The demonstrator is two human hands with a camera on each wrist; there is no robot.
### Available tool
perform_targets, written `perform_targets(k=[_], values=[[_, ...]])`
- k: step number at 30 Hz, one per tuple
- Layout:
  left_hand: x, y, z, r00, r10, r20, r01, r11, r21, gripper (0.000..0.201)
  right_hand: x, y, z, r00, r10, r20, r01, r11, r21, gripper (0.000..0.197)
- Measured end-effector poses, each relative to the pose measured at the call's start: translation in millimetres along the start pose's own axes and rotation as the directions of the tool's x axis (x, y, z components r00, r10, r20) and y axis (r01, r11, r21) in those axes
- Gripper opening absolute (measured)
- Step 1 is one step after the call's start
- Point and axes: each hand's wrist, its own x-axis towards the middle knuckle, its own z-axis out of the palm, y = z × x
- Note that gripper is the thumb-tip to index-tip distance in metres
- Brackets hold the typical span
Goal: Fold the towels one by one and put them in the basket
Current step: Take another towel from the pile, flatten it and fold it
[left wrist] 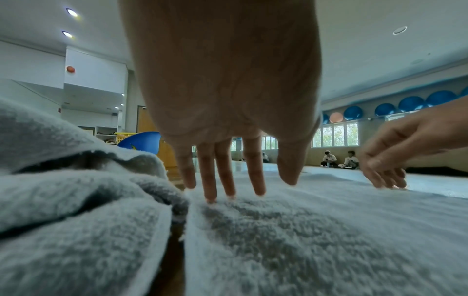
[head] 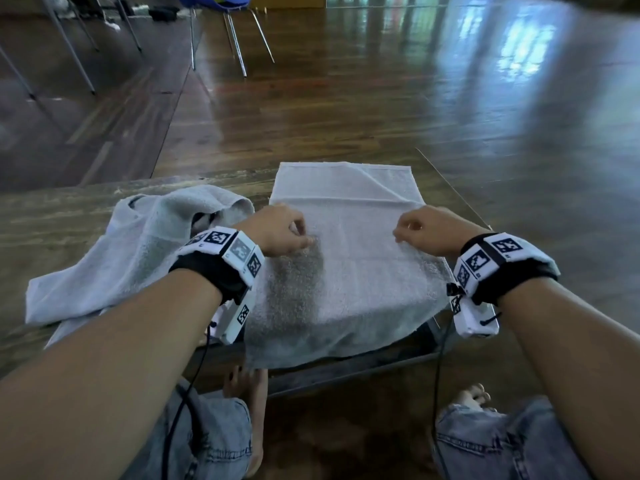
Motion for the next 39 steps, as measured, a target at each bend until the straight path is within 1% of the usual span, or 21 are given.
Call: perform_targets(k=[2, 4, 7, 9, 11, 12, 14, 16, 17, 20, 23, 26, 28, 30, 32, 33, 34, 35, 36, 37, 39], values=[[-5, 0, -1, 0.999, -0.022, 0.046, 0.02, 0.999, 0.035, 0.034, -5, -2, 1, 0.997, -0.009, 0.072, 0.011, 0.999, -0.03, 0.016], [-11, 2, 1, 0.998, -0.023, 0.061, 0.019, 0.998, 0.052, 0.038, -10, -3, 3, 0.999, -0.006, 0.047, 0.01, 0.997, -0.072, 0.019], [-25, 5, 4, 0.999, 0.001, 0.05, -0.005, 0.996, 0.085, 0.045, -28, -3, 6, 1.0, -0.022, -0.018, 0.021, 1.0, -0.014, 0.038], [-35, 6, 0, 0.999, -0.032, -0.03, 0.035, 0.994, 0.099, 0.04, -45, -3, 9, 0.991, -0.015, -0.132, 0.015, 1.0, 0.004, 0.029], [-45, 9, -6, 0.988, -0.113, -0.108, 0.125, 0.986, 0.113, 0.027, -63, 0, 10, 0.968, 0.117, -0.223, -0.118, 0.993, 0.012, 0.013], [-49, 10, -9, 0.98, -0.167, -0.107, 0.18, 0.976, 0.125, 0.03, -72, 2, 10, 0.954, 0.22, -0.204, -0.222, 0.975, 0.013, 0.015], [-56, 11, -6, 0.954, -0.298, 0.02, 0.294, 0.949, 0.115, 0.047, -88, 7, 12, 0.927, 0.373, -0.034, -0.374, 0.927, -0.016, 0.024], [-64, 15, 4, 0.896, -0.389, 0.214, 0.388, 0.92, 0.05, 0.056, -103, 15, 23, 0.885, 0.426, 0.187, -0.433, 0.901, -0.003, 0.028], [-67, 18, 9, 0.879, -0.398, 0.262, 0.4, 0.915, 0.049, 0.059, -108, 17, 29, 0.869, 0.423, 0.257, -0.442, 0.897, 0.022, 0.028], [-73, 26, 14, 0.907, -0.34, 0.247, 0.343, 0.939, 0.031, 0.056, -115, 16, 42, 0.869, 0.431, 0.242, -0.466, 0.877, 0.113, 0.041], [-77, 31, 12, 0.926, -0.306, 0.219, 0.328, 0.942, -0.072, 0.03, -116, 9, 47, 0.87, 0.467, 0.161, -0.493, 0.802, 0.338, 0.041], [-80, 36, 9, 0.907, -0.352, 0.231, 0.407, 0.875, -0.264, 0.023, -117, 0, 38, 0.873, 0.451, 0.187, -0.486, 0.767, 0.418, 0.029], [-80, 37, 2, 0.895, -0.398, 0.201, 0.446, 0.8, -0.401, 0.028, -115, -5, 25, 0.861, 0.457, 0.223, -0.5, 0.679, 0.538, 0.025], [-75, 31, -7, 0.901, -0.43, 0.059, 0.399, 0.769, -0.5, 0.029, -108, -7, 11, 0.876, 0.462, 0.14, -0.407, 0.551, 0.728, 0.023], [-70, 21, -13, 0.882, -0.446, -0.152, 0.312, 0.795, -0.52, 0.034, -101, -6, 1, 0.894, 0.447, -0.031, -0.18, 0.421, 0.889, 0.019], [-67, 18, -15, 0.865, -0.445, -0.23, 0.254, 0.785, -0.565, 0.036, -98, -6, 0, 0.896, 0.433, -0.097, -0.073, 0.36, 0.93, 0.018], [-64, 17, -15, 0.85, -0.446, -0.281, 0.183, 0.748, -0.638, 0.033, -95, -5, -1, 0.896, 0.422, -0.138, -0.012, 0.334, 0.942, 0.018], [-64, 16, -14, 0.847, -0.437, -0.303, 0.129, 0.721, -0.681, 0.029, -92, -2, 1, 0.897, 0.412, -0.163, 0.001, 0.365, 0.931, 0.021], [-62, 16, -12, 0.848, -0.418, -0.327, 0.108, 0.739, -0.666, 0.028, -89, 1, 4, 0.899, 0.397, -0.186, -0.019, 0.458, 0.889, 0.027], [-62, 15, -10, 0.853, -0.373, -0.364, 0.102, 0.805, -0.585, 0.031, -86, 4, 8, 0.912, 0.356, -0.205, -0.054, 0.597, 0.801, 0.033], [-64, 13, -9, 0.902, -0.177, -0.393, 0.069, 0.96, -0.273, 0.03, -85, 8, 15, 0.968, 0.186, -0.166, -0.087, 0.876, 0.474, 0.035]])
